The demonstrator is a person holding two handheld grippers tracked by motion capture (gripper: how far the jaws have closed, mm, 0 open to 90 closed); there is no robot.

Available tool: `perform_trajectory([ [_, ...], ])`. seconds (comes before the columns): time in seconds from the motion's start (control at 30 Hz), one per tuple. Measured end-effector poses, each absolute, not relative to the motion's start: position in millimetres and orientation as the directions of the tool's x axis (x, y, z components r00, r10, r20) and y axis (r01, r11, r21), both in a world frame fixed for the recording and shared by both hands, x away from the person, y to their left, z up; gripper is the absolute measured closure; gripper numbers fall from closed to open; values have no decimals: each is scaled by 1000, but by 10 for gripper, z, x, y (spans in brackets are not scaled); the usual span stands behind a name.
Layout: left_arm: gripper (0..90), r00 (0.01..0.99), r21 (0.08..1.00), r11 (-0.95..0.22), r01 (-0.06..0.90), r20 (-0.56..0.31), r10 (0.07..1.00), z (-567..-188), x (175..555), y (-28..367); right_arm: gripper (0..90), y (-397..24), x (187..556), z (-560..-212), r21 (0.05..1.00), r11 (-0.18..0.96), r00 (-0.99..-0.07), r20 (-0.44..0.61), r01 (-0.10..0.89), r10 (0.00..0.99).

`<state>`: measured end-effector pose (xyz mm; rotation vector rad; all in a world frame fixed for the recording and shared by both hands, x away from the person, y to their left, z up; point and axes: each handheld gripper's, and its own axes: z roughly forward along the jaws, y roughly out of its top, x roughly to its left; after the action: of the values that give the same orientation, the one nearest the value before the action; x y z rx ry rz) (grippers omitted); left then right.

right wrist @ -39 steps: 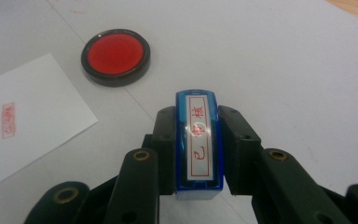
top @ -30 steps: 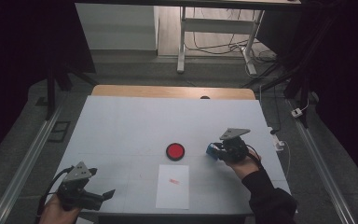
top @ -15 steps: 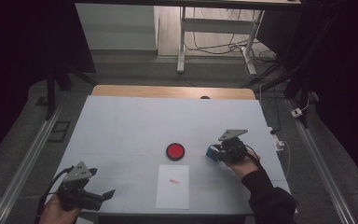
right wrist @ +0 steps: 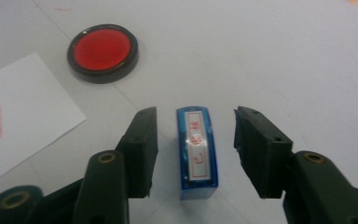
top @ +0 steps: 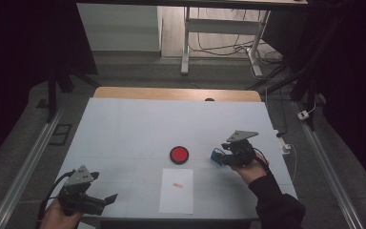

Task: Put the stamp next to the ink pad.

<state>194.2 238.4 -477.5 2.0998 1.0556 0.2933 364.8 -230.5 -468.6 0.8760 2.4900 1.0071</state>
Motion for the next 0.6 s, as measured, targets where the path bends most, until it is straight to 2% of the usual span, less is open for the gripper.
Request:
perform_trajectory([
  [0.47, 4, 630, 717, -369, 591, -126, 766, -4773, 1938, 2395, 212, -2341, 3408, -4577, 743, 505, -749, -7, 439, 662],
  [0.6, 4, 630, 717, -369, 592, -126, 766, -4773, 1940, 2394, 163, -2367, 3336, -4566, 751, 479, -742, 20, 453, 670],
])
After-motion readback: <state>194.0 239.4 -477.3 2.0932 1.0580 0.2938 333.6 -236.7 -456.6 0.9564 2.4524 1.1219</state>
